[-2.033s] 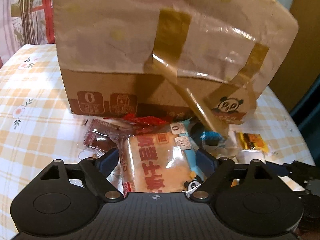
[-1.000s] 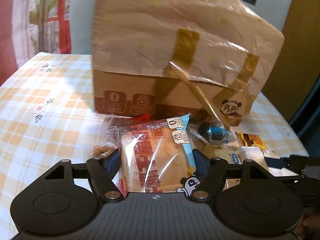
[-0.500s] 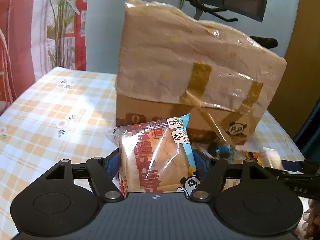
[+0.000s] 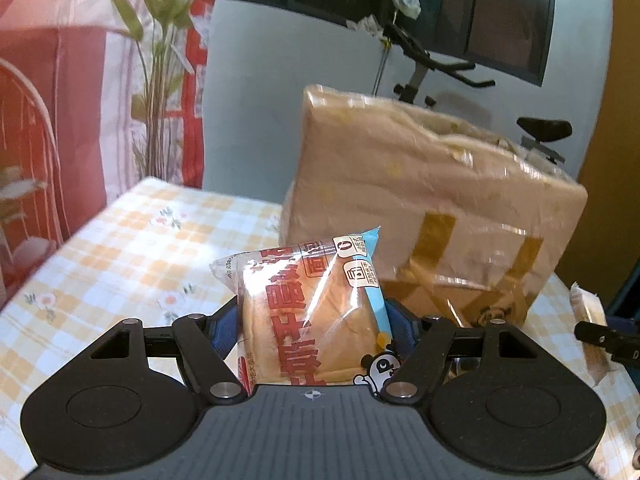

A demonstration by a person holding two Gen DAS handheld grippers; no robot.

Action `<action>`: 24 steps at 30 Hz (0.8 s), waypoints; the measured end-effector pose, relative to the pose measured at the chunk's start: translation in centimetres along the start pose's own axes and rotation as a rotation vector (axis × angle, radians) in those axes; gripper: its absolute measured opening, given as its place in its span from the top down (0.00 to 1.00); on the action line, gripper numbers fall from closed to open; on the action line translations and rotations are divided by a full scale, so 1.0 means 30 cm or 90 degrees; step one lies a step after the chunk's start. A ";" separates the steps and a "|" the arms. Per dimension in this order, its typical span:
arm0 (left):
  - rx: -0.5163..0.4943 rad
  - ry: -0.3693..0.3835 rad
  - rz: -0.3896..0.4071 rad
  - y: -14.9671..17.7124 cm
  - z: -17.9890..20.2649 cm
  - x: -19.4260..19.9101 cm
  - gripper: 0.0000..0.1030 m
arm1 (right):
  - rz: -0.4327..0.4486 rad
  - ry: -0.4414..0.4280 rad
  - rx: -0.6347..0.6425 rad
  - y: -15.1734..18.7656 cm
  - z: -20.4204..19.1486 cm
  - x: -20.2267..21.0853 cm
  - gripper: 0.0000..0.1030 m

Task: Organize snacks
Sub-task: 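Lift the bread roll and cracker packets over the paper bag with both tools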

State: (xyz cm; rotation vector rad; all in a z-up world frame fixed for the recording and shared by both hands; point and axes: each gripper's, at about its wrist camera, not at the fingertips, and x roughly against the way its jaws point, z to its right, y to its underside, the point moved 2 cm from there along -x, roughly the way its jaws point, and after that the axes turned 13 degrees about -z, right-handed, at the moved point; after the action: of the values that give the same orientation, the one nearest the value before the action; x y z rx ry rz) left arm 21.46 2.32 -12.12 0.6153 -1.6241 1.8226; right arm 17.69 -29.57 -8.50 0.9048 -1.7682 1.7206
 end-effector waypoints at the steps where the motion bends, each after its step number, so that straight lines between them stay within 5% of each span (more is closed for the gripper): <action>1: -0.003 -0.003 0.007 -0.010 0.001 0.009 0.27 | 0.007 0.001 0.000 -0.011 0.002 0.007 0.45; 11: -0.038 -0.022 0.104 -0.176 0.004 0.148 0.27 | 0.102 -0.003 0.027 -0.180 0.002 0.123 0.45; 24: -0.114 0.042 0.181 -0.450 0.166 0.169 0.27 | 0.221 -0.041 0.138 -0.502 -0.138 0.147 0.45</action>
State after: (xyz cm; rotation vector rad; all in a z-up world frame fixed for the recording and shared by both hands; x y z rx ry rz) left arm 27.18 -1.15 1.59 0.2525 -1.8813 1.8424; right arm 25.83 -25.60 4.97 0.7790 -1.8940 2.1586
